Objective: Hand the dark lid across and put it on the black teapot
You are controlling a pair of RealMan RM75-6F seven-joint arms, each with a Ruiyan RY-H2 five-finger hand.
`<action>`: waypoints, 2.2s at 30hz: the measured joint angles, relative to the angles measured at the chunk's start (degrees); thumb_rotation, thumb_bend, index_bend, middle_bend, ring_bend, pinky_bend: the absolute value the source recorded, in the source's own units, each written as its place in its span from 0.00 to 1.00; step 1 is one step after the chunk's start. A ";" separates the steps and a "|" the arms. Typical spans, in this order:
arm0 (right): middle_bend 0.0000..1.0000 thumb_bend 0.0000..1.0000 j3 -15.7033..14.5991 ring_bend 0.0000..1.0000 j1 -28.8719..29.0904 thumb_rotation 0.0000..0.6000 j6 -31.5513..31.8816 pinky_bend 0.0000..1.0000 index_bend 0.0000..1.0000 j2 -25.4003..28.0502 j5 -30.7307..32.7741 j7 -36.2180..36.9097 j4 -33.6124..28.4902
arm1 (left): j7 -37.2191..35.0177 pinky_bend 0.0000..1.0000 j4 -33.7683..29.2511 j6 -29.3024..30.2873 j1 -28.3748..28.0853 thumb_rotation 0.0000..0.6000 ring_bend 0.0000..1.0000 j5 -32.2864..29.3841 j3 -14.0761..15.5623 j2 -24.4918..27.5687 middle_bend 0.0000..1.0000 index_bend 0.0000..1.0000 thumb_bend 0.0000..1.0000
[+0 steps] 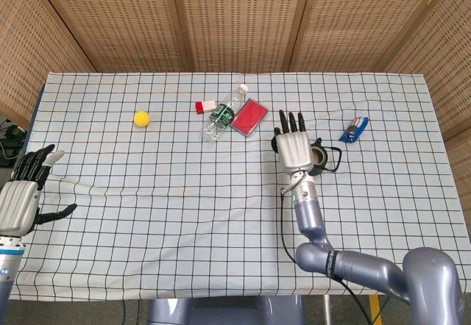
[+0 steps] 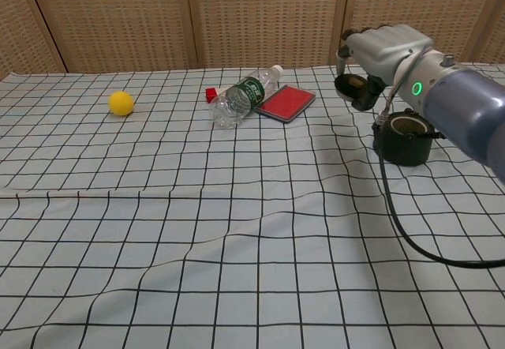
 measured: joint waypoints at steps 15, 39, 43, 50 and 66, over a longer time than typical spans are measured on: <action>0.06 0.51 -1.94 0.00 -3.56 1.00 -1.87 0.00 0.40 2.83 3.77 2.90 2.72 | 2.65 0.00 0.01 -0.45 0.01 1.00 0.00 -0.14 -0.11 -1.11 0.00 0.09 0.07; 0.04 0.49 -2.66 0.00 -3.42 1.00 -2.99 0.00 0.40 1.69 5.57 2.48 5.61 | 1.60 0.00 0.12 -1.49 0.09 1.00 0.00 -0.04 -0.18 -0.34 0.00 0.09 0.07; 0.04 0.48 -2.64 0.00 -3.43 1.00 -2.95 0.00 0.39 1.69 6.12 2.05 5.75 | 1.64 0.00 0.08 -1.67 0.04 1.00 0.00 -0.02 -0.16 -0.32 0.00 0.09 0.07; 0.03 0.47 -2.74 0.00 -3.41 1.00 -2.83 0.00 0.39 1.61 6.79 1.22 5.88 | 1.60 0.00 0.20 -2.16 -0.05 1.00 0.00 -0.75 -0.34 -0.30 0.00 0.08 0.07; 0.00 0.20 -2.89 0.00 -3.92 1.00 -2.51 0.00 0.04 2.93 6.66 1.53 3.38 | 1.99 0.00 0.07 -2.77 -0.17 1.00 0.00 -1.01 -0.36 -0.13 0.00 0.07 0.06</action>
